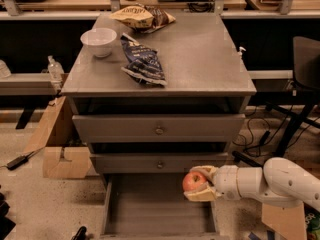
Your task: Pick apple from bottom drawer and place on counter
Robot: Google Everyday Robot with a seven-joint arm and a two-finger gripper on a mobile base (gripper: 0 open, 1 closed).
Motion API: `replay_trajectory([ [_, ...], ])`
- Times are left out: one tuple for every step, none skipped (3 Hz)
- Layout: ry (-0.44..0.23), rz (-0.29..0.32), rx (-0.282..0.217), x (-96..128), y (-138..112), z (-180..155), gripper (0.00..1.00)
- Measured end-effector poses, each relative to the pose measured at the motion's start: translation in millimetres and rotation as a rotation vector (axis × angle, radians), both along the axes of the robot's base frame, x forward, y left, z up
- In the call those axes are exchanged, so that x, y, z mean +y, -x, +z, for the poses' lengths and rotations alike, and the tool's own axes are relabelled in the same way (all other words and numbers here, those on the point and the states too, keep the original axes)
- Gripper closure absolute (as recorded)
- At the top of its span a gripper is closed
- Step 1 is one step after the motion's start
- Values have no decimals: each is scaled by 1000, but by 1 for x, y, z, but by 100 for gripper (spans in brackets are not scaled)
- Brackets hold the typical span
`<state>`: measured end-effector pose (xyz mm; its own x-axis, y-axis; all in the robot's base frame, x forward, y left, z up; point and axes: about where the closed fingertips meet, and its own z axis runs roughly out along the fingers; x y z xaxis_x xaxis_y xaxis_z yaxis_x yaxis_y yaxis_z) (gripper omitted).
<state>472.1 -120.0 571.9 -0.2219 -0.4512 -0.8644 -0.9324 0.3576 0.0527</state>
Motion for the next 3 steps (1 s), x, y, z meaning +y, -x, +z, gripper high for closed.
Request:
replay_trajectory([
  [0, 0, 0, 0, 0, 0, 100],
  [-34, 3, -5, 0, -3, 14, 100],
  [-93, -28, -21, -13, 1, 70, 100],
])
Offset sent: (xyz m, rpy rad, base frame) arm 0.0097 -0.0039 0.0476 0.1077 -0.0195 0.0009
